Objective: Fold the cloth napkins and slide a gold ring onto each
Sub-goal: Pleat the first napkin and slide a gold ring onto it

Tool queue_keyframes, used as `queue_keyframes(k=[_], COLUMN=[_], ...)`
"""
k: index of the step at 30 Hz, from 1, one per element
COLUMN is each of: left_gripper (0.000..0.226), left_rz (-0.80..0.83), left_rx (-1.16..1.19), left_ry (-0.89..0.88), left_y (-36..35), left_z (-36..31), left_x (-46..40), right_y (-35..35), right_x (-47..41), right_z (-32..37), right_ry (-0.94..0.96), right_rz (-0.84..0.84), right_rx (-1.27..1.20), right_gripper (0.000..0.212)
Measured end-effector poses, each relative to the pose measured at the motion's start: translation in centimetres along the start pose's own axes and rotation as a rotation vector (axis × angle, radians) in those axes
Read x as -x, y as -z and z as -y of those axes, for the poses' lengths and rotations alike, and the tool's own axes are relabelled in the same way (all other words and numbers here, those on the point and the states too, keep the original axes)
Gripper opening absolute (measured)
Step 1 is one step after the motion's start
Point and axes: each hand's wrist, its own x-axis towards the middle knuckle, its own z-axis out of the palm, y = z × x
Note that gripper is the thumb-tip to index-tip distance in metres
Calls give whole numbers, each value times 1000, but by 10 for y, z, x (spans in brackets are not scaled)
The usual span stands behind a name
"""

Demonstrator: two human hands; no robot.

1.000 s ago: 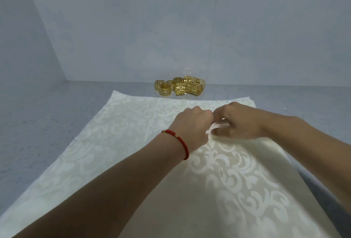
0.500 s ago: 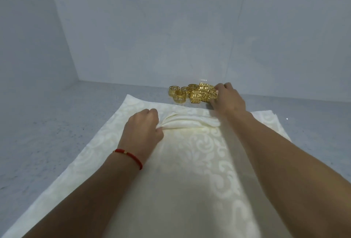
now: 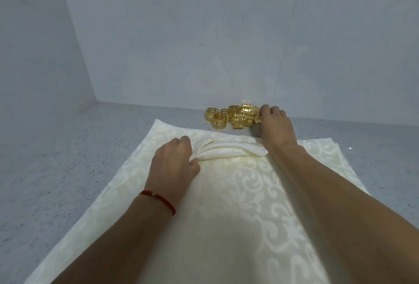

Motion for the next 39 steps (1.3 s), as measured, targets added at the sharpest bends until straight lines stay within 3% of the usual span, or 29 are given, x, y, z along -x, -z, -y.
queue_keyframes(k=[4,11,17,25,39], left_gripper=[15,16,21,24,23], left_rz=[-6,-113,-103,-74,-98], left_rx=[31,50,57,59,104], left_ry=[33,29,-85,-193,-353], left_y=[5,12,10,10,12], left_z=[0,-1,2,-4,-22], left_x=[-1,-6,-4,-1,11], right_y=[39,79,74,80,95], right_x=[30,104,115,124,140], right_z=[-31,-49,-53,-49,-21], right_ry=[-80,-81,-20,185,322], right_rz=[-76,29,26,98,158], right_rx=[-526,-781,-788,-784,-660], right_gripper=[31,30,46,49,45])
